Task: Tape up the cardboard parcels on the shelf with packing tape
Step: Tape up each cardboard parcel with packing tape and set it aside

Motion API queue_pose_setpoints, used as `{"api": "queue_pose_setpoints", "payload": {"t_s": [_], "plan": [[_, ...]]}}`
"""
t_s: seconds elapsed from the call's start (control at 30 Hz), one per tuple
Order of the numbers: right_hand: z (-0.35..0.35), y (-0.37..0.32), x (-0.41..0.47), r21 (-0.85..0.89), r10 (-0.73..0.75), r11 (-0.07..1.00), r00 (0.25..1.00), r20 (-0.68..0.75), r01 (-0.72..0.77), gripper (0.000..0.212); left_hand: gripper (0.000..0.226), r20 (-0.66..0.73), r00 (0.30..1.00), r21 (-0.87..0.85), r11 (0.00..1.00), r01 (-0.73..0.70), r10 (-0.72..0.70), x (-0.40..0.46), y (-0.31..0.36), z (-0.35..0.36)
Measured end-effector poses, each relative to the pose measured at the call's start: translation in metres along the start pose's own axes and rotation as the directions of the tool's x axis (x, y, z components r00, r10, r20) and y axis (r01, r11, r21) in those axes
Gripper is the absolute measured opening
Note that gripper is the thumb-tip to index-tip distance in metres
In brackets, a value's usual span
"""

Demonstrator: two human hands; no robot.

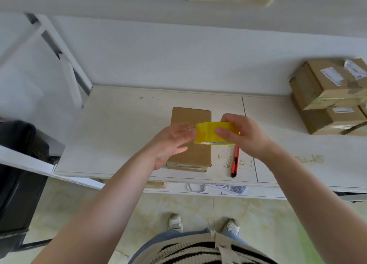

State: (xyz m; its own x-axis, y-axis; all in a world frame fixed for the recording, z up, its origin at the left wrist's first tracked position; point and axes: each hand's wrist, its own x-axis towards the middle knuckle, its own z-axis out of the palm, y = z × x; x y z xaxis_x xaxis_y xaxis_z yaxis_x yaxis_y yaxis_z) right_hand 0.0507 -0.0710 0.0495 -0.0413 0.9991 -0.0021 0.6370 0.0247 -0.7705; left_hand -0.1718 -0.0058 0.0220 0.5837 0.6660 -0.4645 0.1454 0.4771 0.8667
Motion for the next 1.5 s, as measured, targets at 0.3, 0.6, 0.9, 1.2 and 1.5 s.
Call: {"api": "queue_pose_setpoints", "payload": {"t_s": [0.3,0.6,0.9,1.2,1.5], "plan": [[0.003,0.005,-0.004,0.458,0.051,0.887,0.998,0.027,-0.058,0.047,0.029,-0.043,0.999,-0.233,0.972,-0.027,0.018,0.002,-0.004,0.008],[0.004,0.013,-0.012,0.639,0.136,0.765,0.989,-0.050,-0.073,0.081,0.020,-0.111,0.993,-0.292,0.955,-0.058,0.026,-0.004,0.001,0.012],[-0.012,0.018,-0.015,0.421,0.098,0.901,0.994,0.041,-0.106,0.058,0.009,-0.048,0.998,-0.160,0.987,0.024,-0.033,-0.014,0.012,-0.003],[-0.010,0.014,-0.006,-0.055,0.062,0.997,0.998,-0.018,-0.063,0.053,0.024,-0.147,0.984,-0.045,0.993,-0.107,0.099,-0.021,0.025,-0.011],[-0.004,0.008,-0.001,-0.095,0.061,0.994,0.998,0.021,-0.058,0.033,0.019,-0.076,0.997,-0.187,0.982,-0.010,-0.005,-0.015,0.023,-0.020]]}}
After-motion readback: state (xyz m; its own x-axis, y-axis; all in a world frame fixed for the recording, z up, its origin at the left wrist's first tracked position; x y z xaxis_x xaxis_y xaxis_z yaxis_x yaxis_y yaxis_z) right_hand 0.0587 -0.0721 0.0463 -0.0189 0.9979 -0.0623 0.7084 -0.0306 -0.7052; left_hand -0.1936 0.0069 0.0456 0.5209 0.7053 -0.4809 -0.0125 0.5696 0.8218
